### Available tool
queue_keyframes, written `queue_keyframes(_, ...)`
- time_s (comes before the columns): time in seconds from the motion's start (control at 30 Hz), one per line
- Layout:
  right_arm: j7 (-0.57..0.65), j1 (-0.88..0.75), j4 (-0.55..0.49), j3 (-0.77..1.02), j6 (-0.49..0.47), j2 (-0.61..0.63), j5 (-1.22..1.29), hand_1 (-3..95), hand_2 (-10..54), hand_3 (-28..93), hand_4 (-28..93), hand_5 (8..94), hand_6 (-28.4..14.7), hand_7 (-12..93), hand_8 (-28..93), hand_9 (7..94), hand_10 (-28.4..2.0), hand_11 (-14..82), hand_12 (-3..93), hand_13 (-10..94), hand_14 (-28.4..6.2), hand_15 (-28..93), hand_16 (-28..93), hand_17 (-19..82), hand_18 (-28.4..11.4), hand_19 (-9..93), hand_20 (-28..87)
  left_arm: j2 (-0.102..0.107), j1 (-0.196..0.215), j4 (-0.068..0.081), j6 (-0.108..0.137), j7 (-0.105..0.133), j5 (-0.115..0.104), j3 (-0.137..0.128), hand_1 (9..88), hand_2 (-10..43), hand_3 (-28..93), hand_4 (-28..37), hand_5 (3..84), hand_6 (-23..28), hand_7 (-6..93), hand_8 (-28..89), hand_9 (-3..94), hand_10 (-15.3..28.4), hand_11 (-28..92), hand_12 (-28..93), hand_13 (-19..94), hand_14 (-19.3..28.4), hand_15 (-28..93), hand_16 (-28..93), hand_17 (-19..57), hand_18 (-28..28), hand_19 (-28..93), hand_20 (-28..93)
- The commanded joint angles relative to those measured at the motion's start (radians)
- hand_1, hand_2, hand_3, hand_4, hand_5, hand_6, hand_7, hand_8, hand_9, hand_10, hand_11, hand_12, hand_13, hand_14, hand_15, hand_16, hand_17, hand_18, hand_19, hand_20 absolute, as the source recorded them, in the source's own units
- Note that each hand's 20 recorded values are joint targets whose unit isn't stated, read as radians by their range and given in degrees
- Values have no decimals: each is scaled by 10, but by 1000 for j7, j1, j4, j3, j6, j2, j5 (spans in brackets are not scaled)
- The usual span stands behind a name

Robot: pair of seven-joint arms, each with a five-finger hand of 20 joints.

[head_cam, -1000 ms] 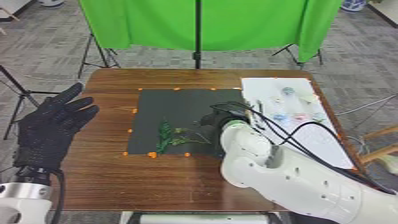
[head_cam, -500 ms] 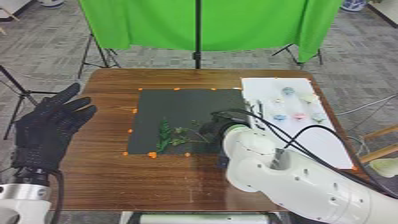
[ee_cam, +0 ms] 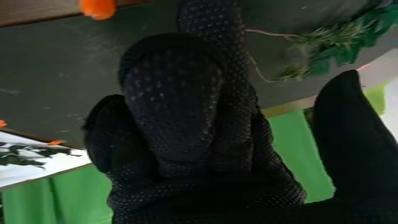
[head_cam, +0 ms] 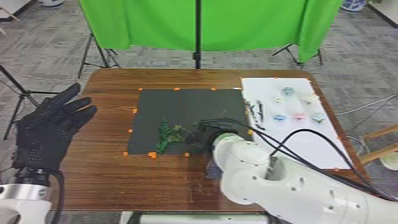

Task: Arrange flowers

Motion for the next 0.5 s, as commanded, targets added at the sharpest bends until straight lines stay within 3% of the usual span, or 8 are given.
queue_keyframes(0.03, -22, 5, -26, -18, -2, -15, -4, 175, 120, 682, -175, 752, -96, 128, -101, 932, -162, 252, 166, 924, -65, 533, 188, 599, -210, 932, 293, -7, 4, 3, 6, -19, 8, 4, 201, 82, 778, -283, 369, 106, 102, -78, 307, 209, 319, 96, 206, 267, 569, -123, -101, 218, 540, 150)
queue_keyframes(0.5, -39, 18, -14, -23, -2, -48, 10, 176, 121, 676, -169, 741, -92, 129, -103, 920, -162, 255, 166, 915, -68, 539, 187, 586, -213, 932, 295, -1, -15, 7, 8, -21, 5, 18, 202, 82, 781, -283, 368, 109, 95, -75, 298, 210, 322, 86, 199, 264, 572, -131, -100, 215, 533, 158)
